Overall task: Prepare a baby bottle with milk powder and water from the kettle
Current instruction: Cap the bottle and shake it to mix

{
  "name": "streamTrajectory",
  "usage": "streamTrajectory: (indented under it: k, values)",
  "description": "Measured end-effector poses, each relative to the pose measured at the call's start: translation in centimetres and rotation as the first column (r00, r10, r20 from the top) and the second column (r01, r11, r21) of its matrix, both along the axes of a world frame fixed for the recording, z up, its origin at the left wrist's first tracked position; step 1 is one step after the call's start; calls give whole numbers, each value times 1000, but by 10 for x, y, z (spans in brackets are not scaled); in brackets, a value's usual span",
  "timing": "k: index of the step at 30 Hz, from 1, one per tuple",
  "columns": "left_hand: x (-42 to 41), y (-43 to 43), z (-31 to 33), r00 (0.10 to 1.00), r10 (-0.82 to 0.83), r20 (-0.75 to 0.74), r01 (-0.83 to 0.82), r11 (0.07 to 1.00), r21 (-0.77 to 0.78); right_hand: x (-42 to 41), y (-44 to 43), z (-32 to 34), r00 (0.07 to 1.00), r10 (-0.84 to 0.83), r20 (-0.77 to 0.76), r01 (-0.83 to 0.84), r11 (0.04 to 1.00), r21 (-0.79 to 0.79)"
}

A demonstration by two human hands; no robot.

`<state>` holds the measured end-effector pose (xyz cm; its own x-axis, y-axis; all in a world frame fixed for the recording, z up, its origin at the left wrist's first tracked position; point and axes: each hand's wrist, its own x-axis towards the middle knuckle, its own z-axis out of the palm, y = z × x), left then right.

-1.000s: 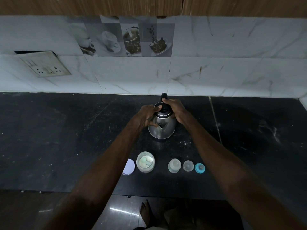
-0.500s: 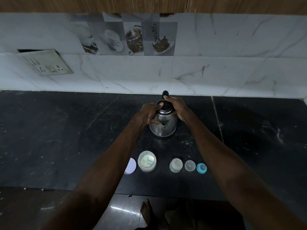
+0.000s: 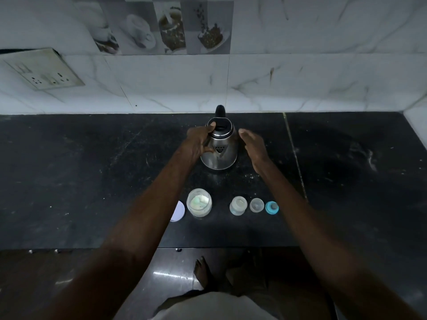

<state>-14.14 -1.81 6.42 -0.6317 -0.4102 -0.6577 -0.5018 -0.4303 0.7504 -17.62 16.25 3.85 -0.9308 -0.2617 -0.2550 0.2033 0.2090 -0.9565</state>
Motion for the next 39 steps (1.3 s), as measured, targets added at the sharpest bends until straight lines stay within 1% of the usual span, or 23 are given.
streamTrajectory:
  k: [4, 6, 7, 8, 9, 10, 11, 12, 13, 14, 16, 17, 19, 22, 24, 26, 28, 31, 34, 35, 36, 37, 39]
  values:
    - [9, 0, 2, 1000, -15, -26, 15, 1000, -9, 33, 53, -20, 996, -90, 17, 87, 987, 137]
    - [15, 0, 1, 999, -12, -49, 12, 1000, -4, 48, 78, -28, 995, -101, 27, 90, 961, 260]
    - [21, 3, 0, 999, -14, -49, 11, 998, -55, 54, 90, -31, 996, -85, 16, 75, 939, 336]
    - [28, 8, -4, 999, -6, -31, 1, 987, -159, 60, 100, -34, 998, -59, 1, 53, 912, 407]
    - [39, 16, -7, 999, 36, -13, -38, 953, -300, 66, 110, -38, 999, -39, -12, 40, 886, 462]
    - [52, 28, -11, 996, 88, -32, -93, 888, -451, 72, 119, -41, 999, -30, -20, 35, 865, 501]
    - [67, 41, -17, 990, 100, -103, -141, 806, -575, 77, 126, -43, 1000, -19, -25, 30, 846, 533]
    - [84, 58, -25, 981, 52, -187, -166, 722, -671, 81, 133, -46, 1000, -2, -31, 20, 825, 565]
    - [100, 74, -35, 969, -37, -244, -160, 659, -735, 83, 139, -49, 999, 29, -31, -5, 801, 599]
    - [117, 88, -44, 951, -140, -276, -128, 634, -762, 84, 143, -51, 997, 77, -17, -48, 766, 641]
    - [139, 110, -61, 903, -342, -261, 33, 660, -751, 85, 150, -55, 979, 199, 50, -171, 658, 733]
    - [148, 117, -67, 873, -435, -220, 141, 656, -741, 87, 151, -58, 962, 258, 88, -230, 597, 769]
    - [159, 128, -76, 813, -576, -83, 340, 586, -736, 95, 151, -64, 930, 339, 145, -307, 495, 813]
    - [168, 140, -85, 752, -656, 67, 501, 501, -705, 111, 149, -73, 899, 411, 151, -315, 367, 875]
    - [170, 142, -88, 736, -665, 126, 549, 479, -685, 118, 148, -77, 895, 435, 103, -266, 334, 904]
    - [170, 143, -90, 732, -665, 152, 567, 470, -677, 122, 149, -78, 902, 429, 43, -212, 356, 910]
    - [171, 143, -91, 735, -657, 166, 566, 461, -684, 123, 151, -77, 923, 384, -6, -168, 417, 893]
    - [170, 142, -93, 758, -632, 164, 534, 456, -712, 120, 151, -70, 956, 272, -115, -56, 548, 834]
    - [171, 143, -94, 779, -612, 135, 494, 467, -733, 115, 139, -56, 953, 179, -246, 58, 687, 724]
    - [172, 143, -95, 786, -606, 124, 480, 470, -740, 113, 133, -50, 951, 171, -258, 48, 742, 668]
    - [173, 144, -96, 793, -599, 109, 463, 476, -747, 112, 126, -45, 942, 208, -264, -1, 788, 616]
    - [173, 144, -96, 799, -595, 92, 446, 482, -754, 112, 121, -41, 920, 283, -271, -80, 812, 578]
    - [174, 144, -97, 801, -594, 69, 429, 490, -759, 115, 110, -35, 839, 464, -284, -242, 785, 570]
